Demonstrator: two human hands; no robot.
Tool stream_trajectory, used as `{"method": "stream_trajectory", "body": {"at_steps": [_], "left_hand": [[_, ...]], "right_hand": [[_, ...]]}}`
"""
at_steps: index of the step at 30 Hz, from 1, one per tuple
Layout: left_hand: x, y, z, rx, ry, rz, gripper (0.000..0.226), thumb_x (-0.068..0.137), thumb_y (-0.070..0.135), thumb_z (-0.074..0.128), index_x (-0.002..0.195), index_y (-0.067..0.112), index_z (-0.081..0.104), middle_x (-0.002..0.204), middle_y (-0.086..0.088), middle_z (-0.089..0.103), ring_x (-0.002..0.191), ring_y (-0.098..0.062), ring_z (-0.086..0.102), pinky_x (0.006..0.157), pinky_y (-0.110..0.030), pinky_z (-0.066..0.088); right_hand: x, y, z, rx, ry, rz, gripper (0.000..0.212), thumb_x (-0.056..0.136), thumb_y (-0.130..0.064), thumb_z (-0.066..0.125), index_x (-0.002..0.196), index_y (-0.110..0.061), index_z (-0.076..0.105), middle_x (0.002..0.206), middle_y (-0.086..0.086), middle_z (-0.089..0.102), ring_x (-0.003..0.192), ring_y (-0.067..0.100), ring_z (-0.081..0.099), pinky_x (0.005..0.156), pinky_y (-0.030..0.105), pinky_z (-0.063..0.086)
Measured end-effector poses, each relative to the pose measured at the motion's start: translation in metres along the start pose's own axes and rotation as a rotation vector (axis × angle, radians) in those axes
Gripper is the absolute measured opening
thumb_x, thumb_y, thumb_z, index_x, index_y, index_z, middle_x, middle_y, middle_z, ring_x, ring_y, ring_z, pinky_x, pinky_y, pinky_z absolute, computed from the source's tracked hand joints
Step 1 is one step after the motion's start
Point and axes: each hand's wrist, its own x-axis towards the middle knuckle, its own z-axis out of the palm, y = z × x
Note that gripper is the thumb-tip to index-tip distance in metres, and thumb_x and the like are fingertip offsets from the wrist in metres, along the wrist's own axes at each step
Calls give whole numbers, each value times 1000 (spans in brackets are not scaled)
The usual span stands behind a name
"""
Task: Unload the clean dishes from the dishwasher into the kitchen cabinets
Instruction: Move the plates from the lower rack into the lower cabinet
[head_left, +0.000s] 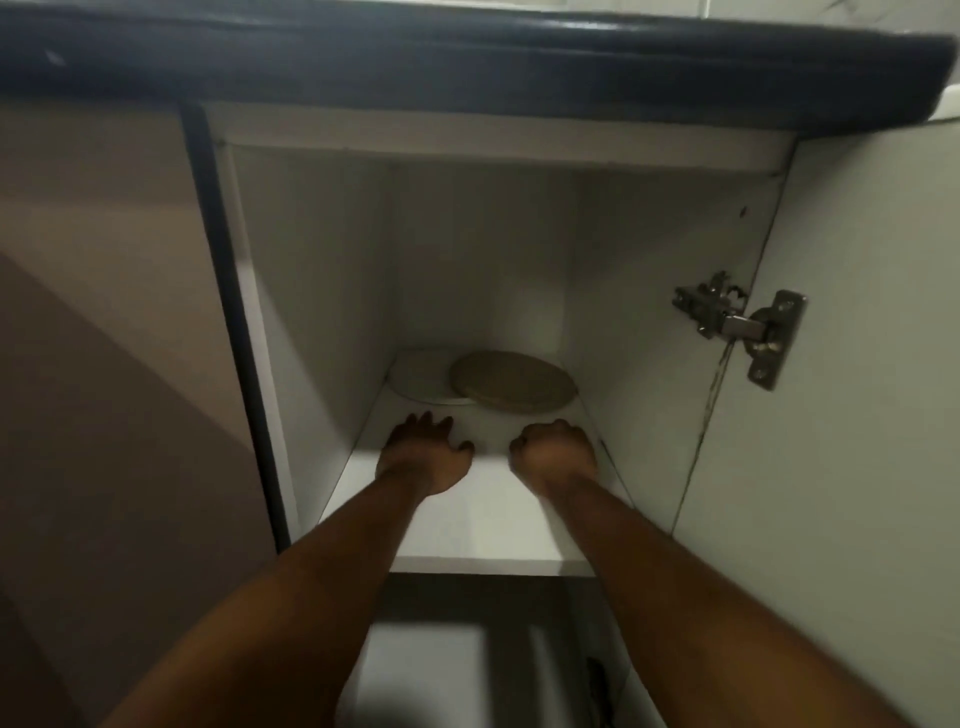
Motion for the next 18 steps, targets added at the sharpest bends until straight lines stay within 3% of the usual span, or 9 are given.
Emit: {"method": "stream_trajectory", "body": {"at_steps": [1,2,3,5,9,12,13,16,18], "left_hand": [[-1,-5,4,23,-12,14,69,97,61,24,157,27,13,165,-3,8,151,-27,10,122,-40,11],[-11,-6,1,26,-31,27,70,97,63,22,157,28,10,165,-3,5,151,-27,8,122,-41,10],[-18,-7,0,25,-50,43,71,97,64,20,157,29,7,165,-2,3,152,-26,6,123,-41,8],[-43,-9,-5,25,-55,54,72,97,65,18,157,28,5,165,-1,1,152,-25,3,123,-41,4],[-74,-10,-6,-5,-67,82,73,97,65,17,158,26,4,165,-1,-1,152,-23,-2,123,-42,2],[-102,-7,-13,-4,-133,27,72,98,65,15,157,28,0,165,2,-9,152,-21,-8,122,-43,-3],[-116,-5,-16,-13,-227,-6,70,98,64,14,157,29,-2,164,3,-12,151,-21,-11,122,-43,-5],[-138,1,-36,-40,-345,-79,70,100,60,16,157,26,-6,163,0,-19,150,-25,-17,121,-43,-8],[-153,4,-41,-45,-321,-82,73,100,58,19,156,19,-7,162,-3,-22,149,-26,-19,120,-44,-8]], "right_hand": [[0,-2,-1,59,-64,16,14,56,-16,79,63,-12,68,66,12,63,57,30,59,57,27,40],[-6,-4,-9,130,-129,81,20,76,-23,69,91,-10,72,91,14,68,81,32,64,71,32,48],[-10,-1,-8,149,-200,116,36,91,-28,52,118,-8,64,116,15,65,105,32,61,88,34,48],[-28,-3,-13,122,-293,107,55,99,-34,26,145,-6,41,147,14,47,134,29,43,112,38,34],[-49,-6,-20,138,-414,128,63,103,-42,19,156,-8,16,163,11,14,151,26,12,122,42,11],[-70,-14,-37,141,-482,138,65,104,-45,18,157,-8,9,165,11,3,152,25,3,122,41,3],[-83,-15,-50,156,-584,142,65,104,-45,17,157,-8,7,165,11,1,152,25,0,122,41,2],[-99,-19,-79,170,-655,138,66,105,-45,16,156,-6,3,164,11,-3,152,24,-4,122,39,-2],[-110,-23,-95,185,-646,137,65,105,-44,15,156,-7,0,164,9,-6,152,21,-6,122,38,-4]]}}
